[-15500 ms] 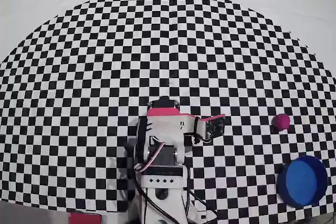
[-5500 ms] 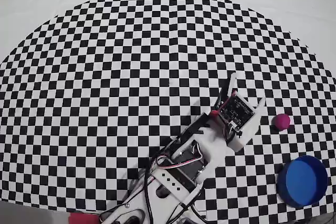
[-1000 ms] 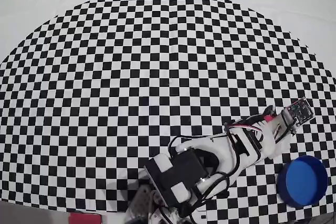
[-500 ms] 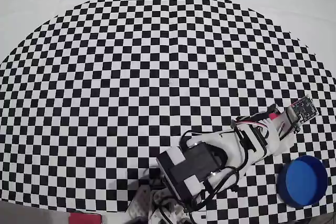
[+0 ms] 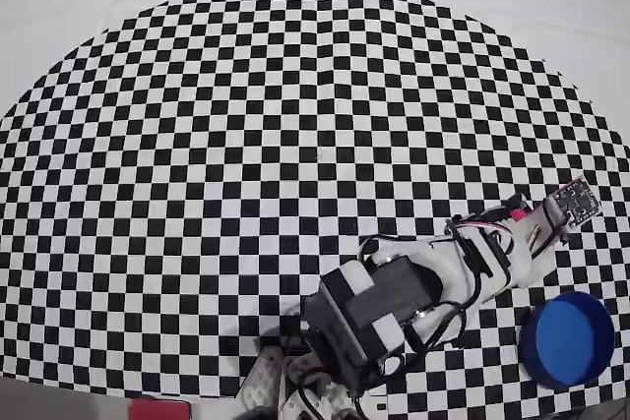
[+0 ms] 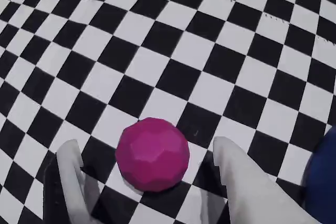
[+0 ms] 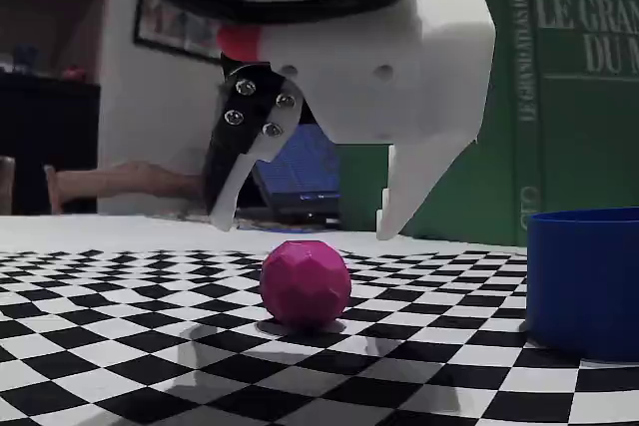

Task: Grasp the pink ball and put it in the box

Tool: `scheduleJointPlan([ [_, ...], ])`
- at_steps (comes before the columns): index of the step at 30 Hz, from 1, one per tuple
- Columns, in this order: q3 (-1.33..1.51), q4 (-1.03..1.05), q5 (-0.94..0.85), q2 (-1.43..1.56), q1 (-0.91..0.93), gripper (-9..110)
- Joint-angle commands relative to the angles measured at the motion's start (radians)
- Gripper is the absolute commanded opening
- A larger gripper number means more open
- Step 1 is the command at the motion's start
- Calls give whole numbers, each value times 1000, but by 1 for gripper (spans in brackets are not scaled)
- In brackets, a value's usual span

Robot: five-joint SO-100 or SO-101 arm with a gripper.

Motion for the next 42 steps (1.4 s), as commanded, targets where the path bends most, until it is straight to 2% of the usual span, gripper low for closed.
scheduleJointPlan([
  [1, -49, -8, -2, -6, -2, 29],
  [42, -156, -8, 2, -189, -20, 29],
])
